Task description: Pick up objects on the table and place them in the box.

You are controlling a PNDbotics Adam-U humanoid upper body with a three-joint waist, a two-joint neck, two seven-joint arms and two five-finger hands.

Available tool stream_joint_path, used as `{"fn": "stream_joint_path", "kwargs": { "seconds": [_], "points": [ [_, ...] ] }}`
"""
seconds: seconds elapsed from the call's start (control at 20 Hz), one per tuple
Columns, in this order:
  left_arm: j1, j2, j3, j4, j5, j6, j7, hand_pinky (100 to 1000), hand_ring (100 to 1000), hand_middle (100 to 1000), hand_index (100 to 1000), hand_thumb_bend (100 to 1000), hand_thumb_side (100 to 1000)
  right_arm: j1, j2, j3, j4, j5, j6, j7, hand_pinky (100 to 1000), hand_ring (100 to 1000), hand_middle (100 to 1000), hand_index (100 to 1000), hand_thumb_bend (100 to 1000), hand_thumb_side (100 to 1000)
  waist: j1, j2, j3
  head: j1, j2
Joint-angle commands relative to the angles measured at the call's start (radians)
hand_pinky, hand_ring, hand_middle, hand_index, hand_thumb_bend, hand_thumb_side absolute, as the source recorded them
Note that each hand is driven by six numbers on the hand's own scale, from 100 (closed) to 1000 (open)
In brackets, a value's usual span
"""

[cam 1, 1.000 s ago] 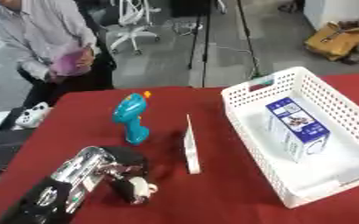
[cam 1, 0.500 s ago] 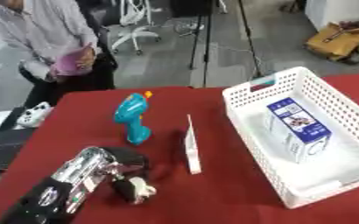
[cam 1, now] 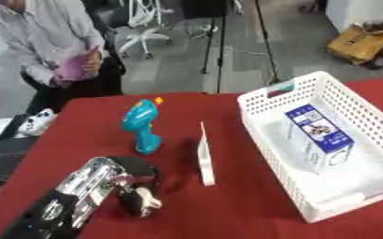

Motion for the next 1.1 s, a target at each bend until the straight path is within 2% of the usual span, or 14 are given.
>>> {"fn": "stream_joint_path", "kwargs": {
  "seconds": [0.05, 0.15, 0.4, 0.55, 0.75, 1.1],
  "points": [
    [0.014, -0.003, -0.030, 0.036, 0.006, -0.009, -0.011, 265, 541, 676, 765, 403, 461, -0.012, -0.020, -0.009, -0.012, -0.007, -0.007, -0.003, 752, 694, 522, 596, 100, 387, -0.012, -0.005, -0.002, 0.004, -0.001],
    [0.013, -0.003, -0.030, 0.036, 0.008, -0.011, -0.011, 269, 547, 680, 770, 412, 481, -0.012, -0.020, -0.010, -0.012, -0.007, -0.008, -0.003, 752, 694, 522, 596, 100, 387, -0.012, -0.005, -0.003, 0.004, -0.002],
    [0.011, -0.004, -0.028, 0.033, 0.004, -0.008, -0.011, 255, 534, 664, 762, 393, 466, -0.013, -0.021, -0.010, -0.012, -0.009, -0.009, -0.003, 752, 694, 522, 596, 100, 387, -0.012, -0.005, -0.004, 0.005, -0.003],
    [0.008, -0.004, -0.025, 0.027, 0.001, -0.003, -0.011, 239, 520, 591, 753, 354, 455, -0.013, -0.020, -0.011, -0.012, -0.009, -0.008, -0.003, 751, 694, 522, 596, 100, 387, -0.012, -0.004, -0.005, 0.004, -0.003],
    [0.005, -0.005, -0.023, 0.019, -0.003, 0.006, -0.011, 227, 493, 547, 752, 331, 450, -0.012, -0.019, -0.010, -0.012, -0.008, -0.008, -0.003, 751, 694, 522, 598, 100, 387, -0.012, -0.004, -0.006, 0.005, -0.004],
    [0.002, -0.005, -0.021, 0.017, -0.021, 0.013, -0.011, 220, 483, 539, 745, 317, 418, -0.013, -0.020, -0.011, -0.012, -0.010, -0.009, -0.003, 750, 692, 522, 598, 100, 387, -0.012, -0.005, -0.006, 0.005, -0.006]
  ]
}}
